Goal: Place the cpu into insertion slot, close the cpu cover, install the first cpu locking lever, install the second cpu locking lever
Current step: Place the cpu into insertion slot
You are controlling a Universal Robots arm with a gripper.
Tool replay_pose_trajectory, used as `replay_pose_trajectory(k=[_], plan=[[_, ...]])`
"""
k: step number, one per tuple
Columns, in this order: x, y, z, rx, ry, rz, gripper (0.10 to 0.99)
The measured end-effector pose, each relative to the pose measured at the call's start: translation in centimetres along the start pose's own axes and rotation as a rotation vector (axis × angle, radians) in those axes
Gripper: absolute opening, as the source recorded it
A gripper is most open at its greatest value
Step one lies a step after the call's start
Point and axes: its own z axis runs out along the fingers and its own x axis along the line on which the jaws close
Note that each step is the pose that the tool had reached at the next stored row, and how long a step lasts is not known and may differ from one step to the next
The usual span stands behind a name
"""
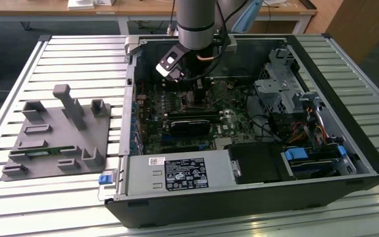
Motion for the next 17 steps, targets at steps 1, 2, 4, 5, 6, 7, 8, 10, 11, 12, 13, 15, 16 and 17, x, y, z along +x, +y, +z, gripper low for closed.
replay_pose_trajectory(k=[1,2,4,5,6,7,8,10,11,12,13,15,16,17], plan=[[0.00,0.00,0.05,0.000,0.0000,0.000,0.533],[0.00,-0.01,0.09,0.000,0.0000,0.000,0.533],[0.00,-0.02,0.11,0.000,0.0007,0.000,0.533],[-0.01,-0.02,0.13,0.000,0.0011,0.000,0.533],[-0.01,-0.02,0.15,0.000,0.0012,0.000,0.533],[-0.03,-0.02,0.17,0.000,0.0013,0.000,0.533],[-0.04,-0.02,0.20,0.000,0.0013,0.000,0.533],[-0.06,-0.03,0.25,0.000,0.0013,0.000,0.533],[-0.06,-0.03,0.28,0.000,0.0013,0.000,0.533],[-0.06,-0.03,0.31,0.000,0.0012,0.001,0.533],[-0.08,-0.03,0.34,0.000,0.0012,0.001,0.533],[-0.11,-0.04,0.42,0.000,0.0012,0.001,0.533],[-0.11,-0.04,0.48,0.000,0.0013,0.001,0.533],[-0.11,-0.04,0.52,0.000,0.0011,0.001,0.533]])
